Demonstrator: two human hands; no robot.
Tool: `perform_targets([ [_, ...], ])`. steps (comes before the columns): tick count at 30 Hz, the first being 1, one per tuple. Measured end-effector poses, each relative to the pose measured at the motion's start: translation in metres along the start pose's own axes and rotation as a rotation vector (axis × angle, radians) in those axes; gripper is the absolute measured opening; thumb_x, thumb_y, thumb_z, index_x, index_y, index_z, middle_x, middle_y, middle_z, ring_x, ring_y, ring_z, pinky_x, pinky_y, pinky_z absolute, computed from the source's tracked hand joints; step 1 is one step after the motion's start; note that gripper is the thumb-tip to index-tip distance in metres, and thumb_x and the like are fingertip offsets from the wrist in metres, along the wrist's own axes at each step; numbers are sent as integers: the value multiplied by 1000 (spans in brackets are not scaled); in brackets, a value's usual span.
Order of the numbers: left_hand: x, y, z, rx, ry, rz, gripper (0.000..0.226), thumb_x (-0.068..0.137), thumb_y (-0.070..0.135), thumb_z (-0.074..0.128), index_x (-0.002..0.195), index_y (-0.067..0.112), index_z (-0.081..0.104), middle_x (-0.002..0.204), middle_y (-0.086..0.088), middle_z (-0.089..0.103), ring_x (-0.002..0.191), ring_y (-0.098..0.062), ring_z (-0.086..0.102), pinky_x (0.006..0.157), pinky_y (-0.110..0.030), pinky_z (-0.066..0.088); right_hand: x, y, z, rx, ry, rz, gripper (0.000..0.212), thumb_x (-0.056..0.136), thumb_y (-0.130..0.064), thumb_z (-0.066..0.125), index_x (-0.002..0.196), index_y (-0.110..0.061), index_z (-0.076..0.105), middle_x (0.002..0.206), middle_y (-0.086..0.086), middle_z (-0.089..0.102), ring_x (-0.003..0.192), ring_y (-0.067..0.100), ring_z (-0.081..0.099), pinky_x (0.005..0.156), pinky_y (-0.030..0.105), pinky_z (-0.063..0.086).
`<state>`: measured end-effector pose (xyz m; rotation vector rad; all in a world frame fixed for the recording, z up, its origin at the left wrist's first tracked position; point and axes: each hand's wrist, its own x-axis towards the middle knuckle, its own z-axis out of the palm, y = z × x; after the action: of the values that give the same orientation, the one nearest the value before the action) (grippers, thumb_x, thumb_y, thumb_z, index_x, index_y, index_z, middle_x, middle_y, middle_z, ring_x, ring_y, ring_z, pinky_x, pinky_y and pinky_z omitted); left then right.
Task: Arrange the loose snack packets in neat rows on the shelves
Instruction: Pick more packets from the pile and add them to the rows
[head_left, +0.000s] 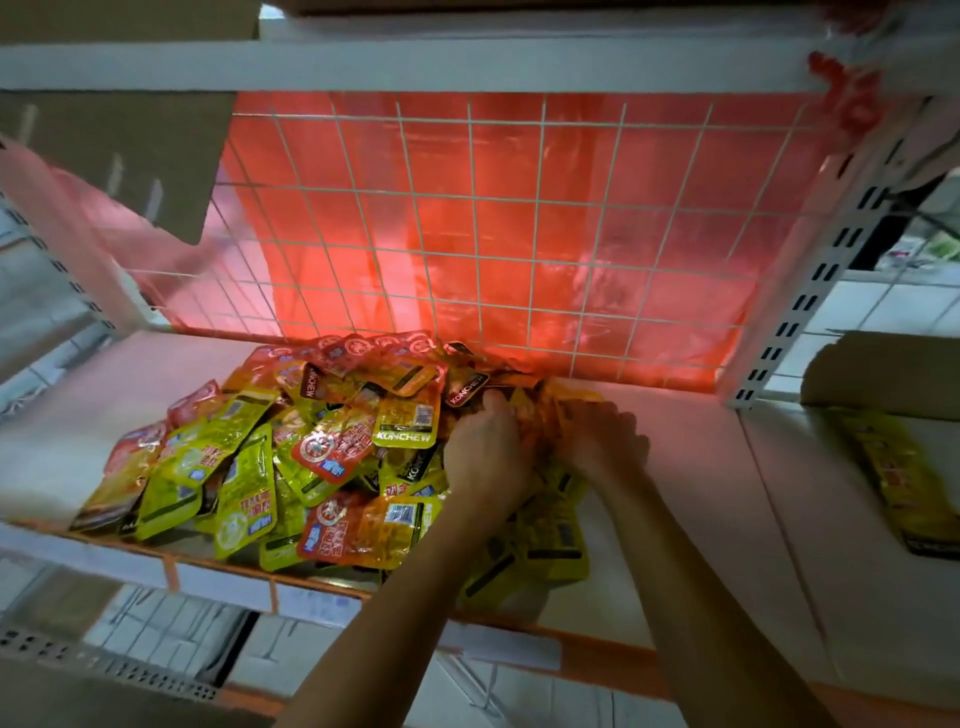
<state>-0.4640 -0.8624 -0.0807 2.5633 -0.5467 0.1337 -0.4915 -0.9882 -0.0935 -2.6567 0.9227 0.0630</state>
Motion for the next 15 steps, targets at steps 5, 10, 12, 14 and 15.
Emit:
perform_targets([
  [5,-3,18,4,-282,24,48,38,87,28,64,116,11,47,99,-15,68,93,-38,63,67,-34,39,-17,9,-1,63,81,98,38,95,-38,43,128,-19,45,131,11,50,121,34,45,93,44,38],
  [10,-3,29,12,-758,-140,-129,12,84,24,72,92,17,66,84,0,69,76,-19,63,65,-33,50,-31,45,-18,354,193,152,33,93,-41,46,103,-12,58,106,17,65,99,37,60,72,32,39],
  [12,-7,37,15,-981,-212,-232,7,84,18,72,79,21,69,79,-4,69,73,-20,62,66,-38,52,-40,61,-22,552,217,200,25,89,-34,48,91,-14,62,92,14,67,87,34,64,69,32,47],
  [14,-8,44,20,-1062,-243,-273,9,86,16,70,78,19,69,79,-8,68,74,-21,60,67,-38,50,-48,75,-23,735,223,241,20,84,-29,50,81,-15,65,80,8,66,84,32,65,68,34,51],
  [15,-9,49,23,-1091,-255,-286,9,87,15,70,78,18,69,80,-9,67,75,-21,59,68,-38,48,-53,81,-24,827,212,253,20,81,-30,53,79,-16,66,78,6,67,82,32,66,69,38,55],
])
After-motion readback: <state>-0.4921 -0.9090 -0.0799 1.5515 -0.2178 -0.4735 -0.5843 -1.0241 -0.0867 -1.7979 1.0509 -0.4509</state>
